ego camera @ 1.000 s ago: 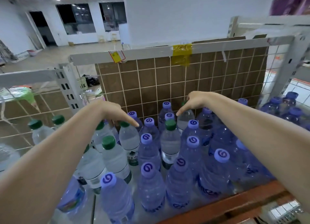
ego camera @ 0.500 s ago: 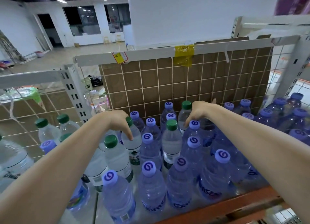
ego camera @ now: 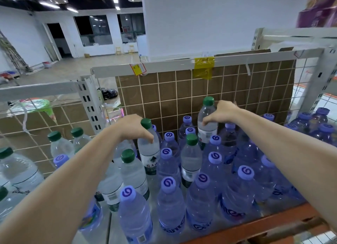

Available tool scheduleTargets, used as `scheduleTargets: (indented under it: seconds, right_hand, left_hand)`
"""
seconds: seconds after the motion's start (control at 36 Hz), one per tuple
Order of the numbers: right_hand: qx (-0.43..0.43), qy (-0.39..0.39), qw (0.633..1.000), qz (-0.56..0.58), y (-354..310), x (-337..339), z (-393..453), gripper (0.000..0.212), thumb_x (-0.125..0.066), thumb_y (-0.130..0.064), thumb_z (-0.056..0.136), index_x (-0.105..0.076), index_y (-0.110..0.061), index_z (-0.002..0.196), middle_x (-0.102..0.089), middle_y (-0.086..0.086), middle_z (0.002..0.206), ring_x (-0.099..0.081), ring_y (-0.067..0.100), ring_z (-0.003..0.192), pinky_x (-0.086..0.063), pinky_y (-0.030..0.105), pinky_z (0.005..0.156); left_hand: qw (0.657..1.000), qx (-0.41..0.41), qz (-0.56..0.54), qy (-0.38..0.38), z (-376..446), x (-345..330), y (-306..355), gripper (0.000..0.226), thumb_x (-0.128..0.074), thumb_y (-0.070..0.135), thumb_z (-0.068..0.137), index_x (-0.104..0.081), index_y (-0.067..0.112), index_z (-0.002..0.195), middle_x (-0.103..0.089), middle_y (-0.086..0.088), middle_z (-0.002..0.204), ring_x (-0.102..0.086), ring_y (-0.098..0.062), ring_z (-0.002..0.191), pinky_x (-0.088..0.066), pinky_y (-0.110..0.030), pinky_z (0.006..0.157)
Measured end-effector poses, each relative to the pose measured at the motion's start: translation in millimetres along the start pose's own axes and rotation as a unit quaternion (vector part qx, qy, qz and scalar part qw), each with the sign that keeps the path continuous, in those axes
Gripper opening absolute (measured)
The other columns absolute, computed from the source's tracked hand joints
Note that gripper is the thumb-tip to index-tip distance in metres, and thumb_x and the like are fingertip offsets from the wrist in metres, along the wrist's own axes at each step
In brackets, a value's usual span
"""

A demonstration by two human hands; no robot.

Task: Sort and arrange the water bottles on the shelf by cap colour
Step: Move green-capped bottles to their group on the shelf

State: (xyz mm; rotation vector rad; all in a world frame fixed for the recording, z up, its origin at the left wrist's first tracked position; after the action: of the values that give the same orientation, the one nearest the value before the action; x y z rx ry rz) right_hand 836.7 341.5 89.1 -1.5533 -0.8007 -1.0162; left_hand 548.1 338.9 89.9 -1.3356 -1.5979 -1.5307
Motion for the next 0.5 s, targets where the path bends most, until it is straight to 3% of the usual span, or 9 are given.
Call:
scheduleTargets:
  seconds: [0.06,0.11,0.19,0.25,0.36,0.42,0.5]
  right_hand:
    - [0.011,0.022,0.999,0.045,-7.6,9.0,-3.2,0.071,-0.08,-0.052,0.062,-0.059,-0.013,0.118,-0.058,0.002,0.104,-0.055,0.024,0.104,-0.044,0.039,0.099]
    - [0.032,0.048,0.994,0.092,-15.7,15.7,-7.3,0.066,-0.081,-0.047,0.063,-0.06,-0.02,0.119,-0.062,0.0,0.11,-0.057,0.019,0.098,-0.045,0.028,0.081]
    - [0.052,0.113,0.981,0.147,-28.3,22.1,-12.5,0.066,-0.08,-0.044,0.065,-0.056,-0.025,0.123,-0.06,-0.003,0.119,-0.056,0.016,0.101,-0.045,0.027,0.081]
    - [0.055,0.172,0.97,0.164,-37.6,24.7,-18.5,0.066,-0.078,-0.05,0.063,-0.054,-0.025,0.119,-0.059,-0.003,0.121,-0.057,0.019,0.102,-0.049,0.032,0.085]
    - [0.068,0.298,0.939,0.158,-61.0,27.5,-40.5,0.064,-0.066,-0.062,0.061,-0.051,-0.027,0.112,-0.062,0.0,0.112,-0.06,0.023,0.097,-0.053,0.044,0.085]
    - [0.076,0.356,0.919,0.15,-74.1,28.9,-51.6,0.059,-0.063,-0.062,0.065,-0.05,-0.026,0.11,-0.062,0.0,0.108,-0.059,0.021,0.09,-0.053,0.04,0.08]
    - [0.089,0.417,0.892,0.147,-92.4,30.8,-65.4,0.057,-0.062,-0.061,0.07,-0.05,-0.02,0.108,-0.062,0.001,0.103,-0.052,0.019,0.083,-0.038,0.03,0.072]
  left_hand:
    - [0.999,-0.006,-0.046,0.023,-4.1,11.1,0.0,0.049,-0.08,0.046,0.051,-0.062,0.007,0.076,-0.059,-0.007,0.073,-0.056,-0.021,0.066,-0.049,-0.035,0.063]
    - [0.994,-0.02,-0.092,0.049,-12.6,21.1,2.2,0.033,-0.079,0.038,0.062,-0.06,0.012,0.07,-0.058,-0.003,0.072,-0.054,-0.019,0.066,-0.045,-0.029,0.062]
    - [0.984,-0.052,-0.157,0.072,-27.1,35.9,7.7,0.019,-0.074,0.024,0.075,-0.057,0.019,0.069,-0.055,0.003,0.071,-0.051,-0.015,0.07,-0.038,-0.024,0.06]
    - [0.974,-0.07,-0.189,0.098,-33.6,45.4,8.6,0.017,-0.074,0.024,0.076,-0.058,0.019,0.075,-0.057,0.003,0.076,-0.053,-0.015,0.073,-0.037,-0.023,0.061]
    - [0.94,-0.076,-0.263,0.203,-42.8,60.9,7.6,0.038,-0.072,0.036,0.081,-0.061,0.016,0.111,-0.064,0.001,0.102,-0.059,-0.01,0.081,-0.04,-0.018,0.061]
    - [0.915,-0.1,-0.289,0.263,-51.6,68.6,8.2,0.04,-0.068,0.035,0.085,-0.058,0.015,0.118,-0.061,0.004,0.103,-0.055,-0.002,0.076,-0.038,-0.013,0.057]
    - [0.888,-0.129,-0.312,0.311,-68.4,82.6,9.7,0.032,-0.066,0.036,0.086,-0.06,0.017,0.111,-0.063,0.007,0.096,-0.057,0.0,0.074,-0.041,-0.015,0.058]
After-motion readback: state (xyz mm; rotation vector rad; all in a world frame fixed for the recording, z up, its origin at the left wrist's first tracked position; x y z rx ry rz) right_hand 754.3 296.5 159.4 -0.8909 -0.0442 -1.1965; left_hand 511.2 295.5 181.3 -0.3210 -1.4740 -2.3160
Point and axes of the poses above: each hand's wrist, its own z-axis towards the middle knuckle, its own x-axis out of the back of the hand, y = z × x, the point moved 2 cm from there along z, towards the middle knuckle
